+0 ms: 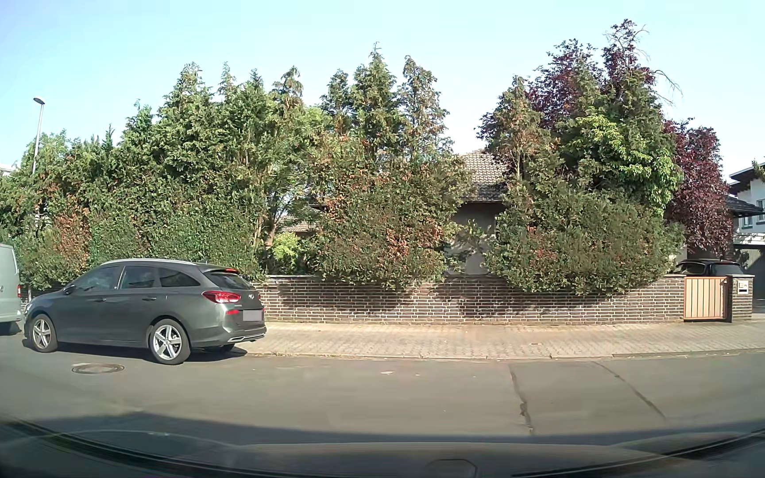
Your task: Follow the waypoints while adhering to traffic rules and regulations
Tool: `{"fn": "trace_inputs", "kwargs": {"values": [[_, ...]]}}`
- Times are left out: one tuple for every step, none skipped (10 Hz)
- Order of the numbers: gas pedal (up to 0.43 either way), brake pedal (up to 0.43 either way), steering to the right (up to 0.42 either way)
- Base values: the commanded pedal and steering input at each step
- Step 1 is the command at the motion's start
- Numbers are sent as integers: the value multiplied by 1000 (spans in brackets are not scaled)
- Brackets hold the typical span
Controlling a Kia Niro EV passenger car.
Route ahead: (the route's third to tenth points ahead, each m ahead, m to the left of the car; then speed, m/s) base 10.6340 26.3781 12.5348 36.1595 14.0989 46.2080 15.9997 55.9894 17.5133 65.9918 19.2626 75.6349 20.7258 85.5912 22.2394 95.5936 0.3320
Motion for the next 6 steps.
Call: {"fn": "trace_inputs", "kwargs": {"values": [[0,146,-364],[0,152,-368],[0,146,-370],[0,152,-371],[0,146,-372],[0,146,-374]]}}
